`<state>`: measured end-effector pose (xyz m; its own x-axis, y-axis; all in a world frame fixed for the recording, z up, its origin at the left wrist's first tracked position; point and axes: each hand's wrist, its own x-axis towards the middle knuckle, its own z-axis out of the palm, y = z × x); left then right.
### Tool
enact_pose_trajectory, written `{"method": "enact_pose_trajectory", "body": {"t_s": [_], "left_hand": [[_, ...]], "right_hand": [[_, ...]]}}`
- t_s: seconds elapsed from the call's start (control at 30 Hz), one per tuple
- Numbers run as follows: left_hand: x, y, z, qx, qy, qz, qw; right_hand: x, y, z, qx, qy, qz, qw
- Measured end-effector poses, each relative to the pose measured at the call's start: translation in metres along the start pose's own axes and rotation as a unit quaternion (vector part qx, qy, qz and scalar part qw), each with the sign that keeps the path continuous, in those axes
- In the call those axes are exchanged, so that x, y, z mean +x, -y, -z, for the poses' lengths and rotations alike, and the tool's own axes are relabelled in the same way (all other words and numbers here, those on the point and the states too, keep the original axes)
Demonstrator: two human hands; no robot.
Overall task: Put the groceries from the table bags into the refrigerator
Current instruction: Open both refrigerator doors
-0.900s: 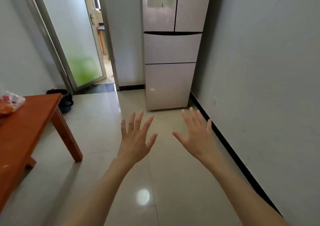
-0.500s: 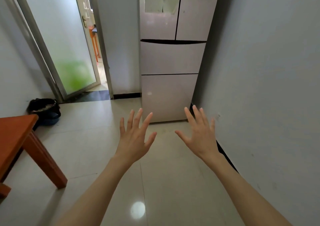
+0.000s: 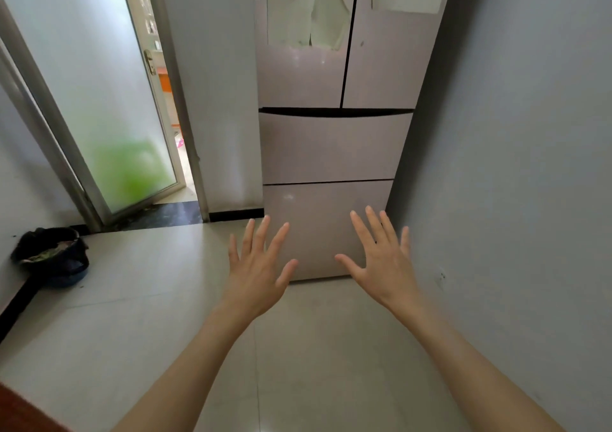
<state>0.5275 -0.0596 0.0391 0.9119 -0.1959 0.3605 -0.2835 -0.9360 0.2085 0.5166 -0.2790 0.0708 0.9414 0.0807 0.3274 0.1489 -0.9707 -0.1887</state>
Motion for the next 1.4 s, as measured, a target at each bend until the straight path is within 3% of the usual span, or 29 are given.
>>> {"method": "enact_pose_trajectory", "body": {"t_s": [0.17, 0.63, 0.87, 1.13, 1.2, 1.23, 1.3, 1.4], "left_hand": [[0.093, 0.02, -0.025, 0.007, -0.009, 0.006, 1.0], [0.343, 0.078, -0.111, -0.01, 0.017, -0.033, 0.999], [0.476, 0.092, -0.119, -0.043, 0.001, -0.044, 0.998], [0.551, 0.067, -0.159, -0.183, 0.026, 0.007, 0.983], [0.57, 0.055, -0.165, -0.329, 0.052, 0.095, 0.938], [0.582, 0.048, -0.164, -0.432, 0.068, 0.165, 0.884], [0.605, 0.037, -0.163, -0.61, 0.087, 0.283, 0.735], [0.634, 0.027, -0.166, -0.741, 0.076, 0.342, 0.573]], "right_hand": [[0.093, -0.021, -0.022, -0.002, -0.02, 0.004, 1.0], [0.336, -0.073, -0.096, -0.02, 0.016, -0.052, 0.998], [0.459, -0.096, -0.092, -0.027, -0.039, -0.05, 0.998], [0.553, -0.148, -0.11, -0.049, -0.036, -0.044, 0.997], [0.576, -0.163, -0.115, -0.044, -0.046, -0.032, 0.997], [0.588, -0.169, -0.117, -0.031, -0.06, -0.027, 0.997], [0.613, -0.18, -0.12, 0.003, -0.091, -0.028, 0.995], [0.642, -0.196, -0.128, 0.006, -0.113, -0.035, 0.993]]}}
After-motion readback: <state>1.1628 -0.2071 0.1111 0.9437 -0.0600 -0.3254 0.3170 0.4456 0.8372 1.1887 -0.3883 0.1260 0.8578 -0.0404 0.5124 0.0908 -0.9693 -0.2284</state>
